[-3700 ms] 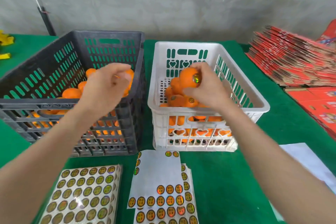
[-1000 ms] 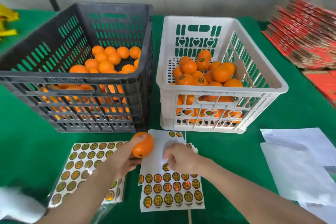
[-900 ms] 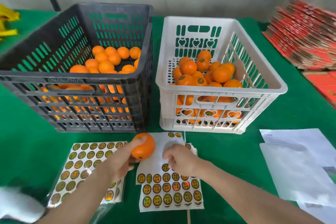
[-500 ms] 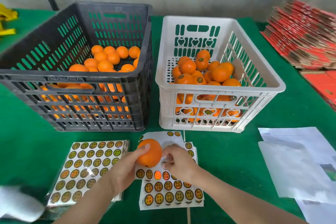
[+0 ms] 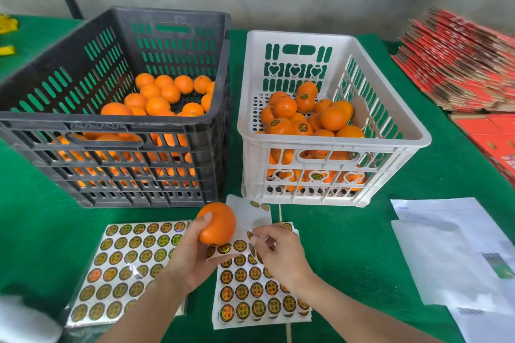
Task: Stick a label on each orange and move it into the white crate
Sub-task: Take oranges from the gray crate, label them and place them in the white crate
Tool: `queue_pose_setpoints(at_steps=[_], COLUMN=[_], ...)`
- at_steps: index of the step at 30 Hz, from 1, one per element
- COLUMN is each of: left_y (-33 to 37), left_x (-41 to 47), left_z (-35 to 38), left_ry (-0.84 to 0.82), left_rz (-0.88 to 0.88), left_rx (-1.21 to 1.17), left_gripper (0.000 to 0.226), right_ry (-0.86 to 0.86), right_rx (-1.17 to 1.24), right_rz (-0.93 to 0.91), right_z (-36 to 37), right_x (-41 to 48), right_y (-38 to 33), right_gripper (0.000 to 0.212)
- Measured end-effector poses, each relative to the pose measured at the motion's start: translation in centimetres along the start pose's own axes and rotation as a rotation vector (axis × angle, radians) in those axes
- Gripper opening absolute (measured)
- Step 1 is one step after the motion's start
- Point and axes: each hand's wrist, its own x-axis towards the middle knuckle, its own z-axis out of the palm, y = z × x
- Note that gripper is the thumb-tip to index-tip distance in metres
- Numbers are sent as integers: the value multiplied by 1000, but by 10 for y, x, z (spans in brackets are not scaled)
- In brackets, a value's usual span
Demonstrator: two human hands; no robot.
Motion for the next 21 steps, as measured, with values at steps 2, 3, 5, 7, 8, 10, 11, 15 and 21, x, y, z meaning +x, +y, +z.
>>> queue_pose_setpoints(at_steps=[2, 3, 5, 7, 8, 10, 11, 15, 21], left_y=[0, 0, 1, 1, 2, 1, 1, 0, 6], left_x=[2, 2, 3, 2, 2, 0, 0, 0, 1], left_z=[-1, -1, -2, -2, -1, -1, -1, -2, -8], left_ry=[-63, -88, -108, -121, -125, -130, -128, -101, -166], left_rz=[-16, -22, -17, -10, -9, -16, -17, -10, -35], left_rx=[8, 10, -3, -17, -16, -2, 0, -5, 105], left_gripper=[118, 119, 118, 117, 116, 116, 116, 122, 116], right_ry=[3, -2, -2, -3, -5, -1, 3, 37, 25], right_rx=[75, 110, 169, 177, 176, 199, 212, 243, 177], right_rz=[65, 95, 125, 122, 122, 127, 128, 131, 108], right_z=[-1, -1, -3, -5, -5, -7, -7, -7, -11], right_x=[1, 2, 4, 5, 4, 3, 2, -3, -8], right_y=[-2, -3, -5, -6, -7, -8, -9, -12, -8], right_gripper=[18, 18, 15, 13, 13, 12, 10, 12, 23])
